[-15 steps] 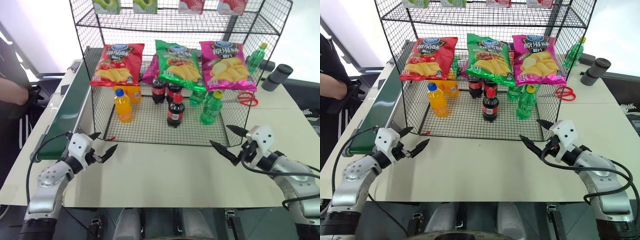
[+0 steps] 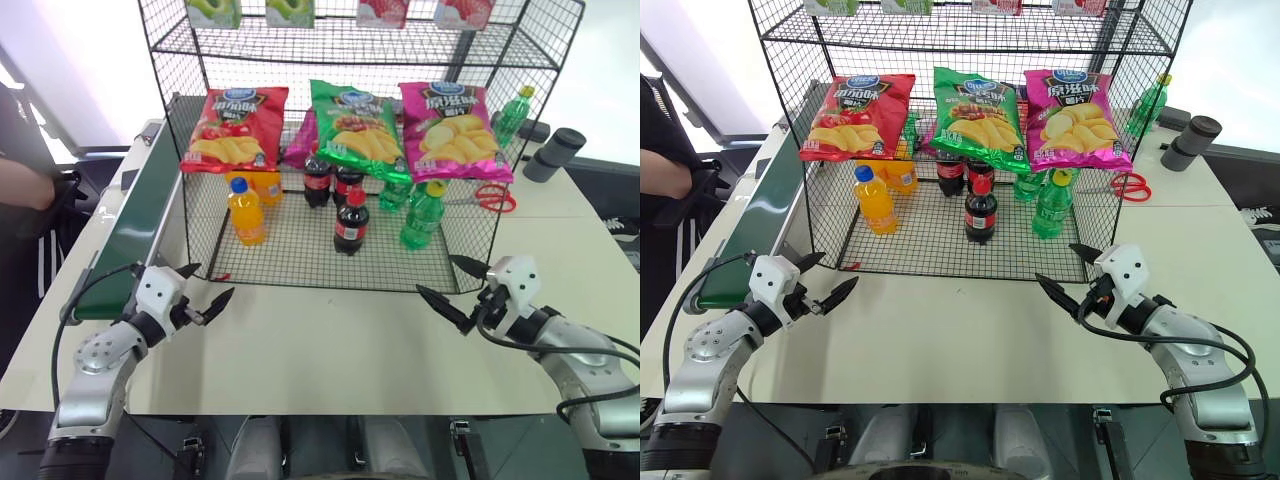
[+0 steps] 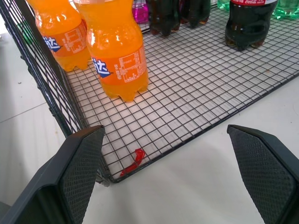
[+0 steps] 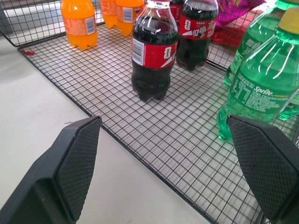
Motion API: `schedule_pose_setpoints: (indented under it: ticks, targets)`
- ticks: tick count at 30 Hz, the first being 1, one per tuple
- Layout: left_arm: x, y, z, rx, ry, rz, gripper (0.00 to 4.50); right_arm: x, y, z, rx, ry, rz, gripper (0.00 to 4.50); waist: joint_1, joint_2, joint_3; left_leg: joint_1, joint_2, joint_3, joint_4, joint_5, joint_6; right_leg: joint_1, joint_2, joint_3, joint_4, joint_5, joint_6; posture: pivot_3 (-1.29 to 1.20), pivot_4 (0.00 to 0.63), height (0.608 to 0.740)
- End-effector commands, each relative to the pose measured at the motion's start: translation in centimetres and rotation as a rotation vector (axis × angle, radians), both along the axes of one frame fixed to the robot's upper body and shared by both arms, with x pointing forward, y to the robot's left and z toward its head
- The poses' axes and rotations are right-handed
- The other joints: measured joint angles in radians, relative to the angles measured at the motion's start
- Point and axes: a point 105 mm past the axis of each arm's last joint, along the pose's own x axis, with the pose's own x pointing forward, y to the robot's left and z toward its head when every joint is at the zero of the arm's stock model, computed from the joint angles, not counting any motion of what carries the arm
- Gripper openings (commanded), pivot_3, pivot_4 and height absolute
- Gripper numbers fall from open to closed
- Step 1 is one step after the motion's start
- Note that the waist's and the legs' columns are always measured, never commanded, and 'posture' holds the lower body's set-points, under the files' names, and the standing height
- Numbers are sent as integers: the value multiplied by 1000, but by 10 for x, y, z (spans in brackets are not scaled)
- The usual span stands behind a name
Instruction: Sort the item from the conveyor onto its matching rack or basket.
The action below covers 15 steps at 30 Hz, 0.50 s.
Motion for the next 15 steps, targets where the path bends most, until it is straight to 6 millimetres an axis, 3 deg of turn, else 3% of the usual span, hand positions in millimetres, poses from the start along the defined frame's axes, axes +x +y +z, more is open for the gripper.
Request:
schedule_pose_setpoints:
  ticks: [1, 15]
  targets:
    - [1, 8, 14, 15, -48, 33, 4500, 1, 4, 10, 4, -51, 9, 4450, 0, 0, 0, 0, 0, 0, 0, 0, 0, 0, 0, 0, 0, 0, 0, 0, 150, 740]
    - [11, 5, 16, 9, -63, 28, 4500, 7, 3, 11, 3, -75, 0, 4450, 0, 0, 0, 0, 0, 0, -1, 0, 0, 0, -1, 0, -1, 0, -1, 0, 150, 740]
